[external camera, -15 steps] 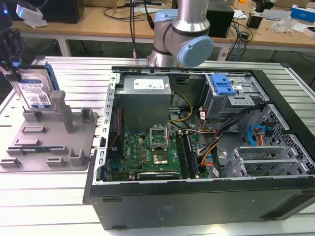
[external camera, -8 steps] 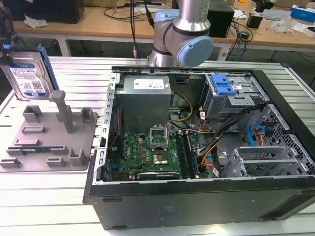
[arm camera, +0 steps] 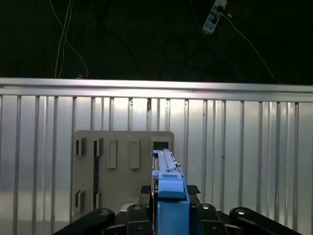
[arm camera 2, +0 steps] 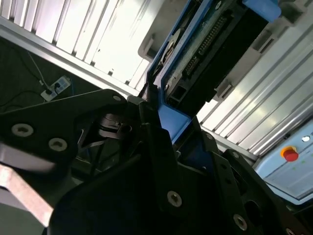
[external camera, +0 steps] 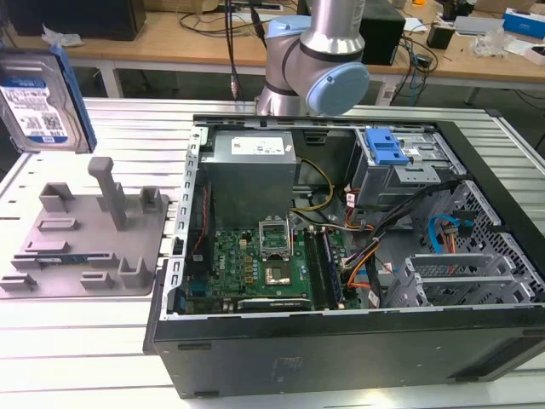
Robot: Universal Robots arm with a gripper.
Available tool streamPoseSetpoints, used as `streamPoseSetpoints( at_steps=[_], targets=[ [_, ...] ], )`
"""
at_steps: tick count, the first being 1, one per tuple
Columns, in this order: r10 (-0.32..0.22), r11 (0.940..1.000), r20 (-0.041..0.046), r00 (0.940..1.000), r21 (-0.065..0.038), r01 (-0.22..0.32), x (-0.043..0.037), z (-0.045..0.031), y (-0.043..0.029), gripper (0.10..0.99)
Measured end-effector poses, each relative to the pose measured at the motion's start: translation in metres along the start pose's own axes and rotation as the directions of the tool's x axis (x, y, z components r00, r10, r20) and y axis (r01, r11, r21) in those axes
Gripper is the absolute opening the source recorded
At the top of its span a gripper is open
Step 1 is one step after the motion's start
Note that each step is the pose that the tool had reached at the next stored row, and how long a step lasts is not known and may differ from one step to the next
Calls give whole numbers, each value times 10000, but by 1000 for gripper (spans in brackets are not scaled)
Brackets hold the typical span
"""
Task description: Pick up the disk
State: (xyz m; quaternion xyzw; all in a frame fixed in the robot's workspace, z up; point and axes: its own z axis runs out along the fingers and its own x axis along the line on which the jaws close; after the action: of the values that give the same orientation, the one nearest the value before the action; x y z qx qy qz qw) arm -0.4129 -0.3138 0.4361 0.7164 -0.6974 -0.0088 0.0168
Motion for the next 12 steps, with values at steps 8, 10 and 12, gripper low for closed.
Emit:
streamPoseSetpoints(
  at_steps=[8,10,12],
  targets=[
    [0,10000,4,10000,0,0,5,-418,15,369],
    [0,10000,10,10000,1,0,5,-467,17,369],
    [0,10000,12,10000,2,0,5,-466,16,369]
  ],
)
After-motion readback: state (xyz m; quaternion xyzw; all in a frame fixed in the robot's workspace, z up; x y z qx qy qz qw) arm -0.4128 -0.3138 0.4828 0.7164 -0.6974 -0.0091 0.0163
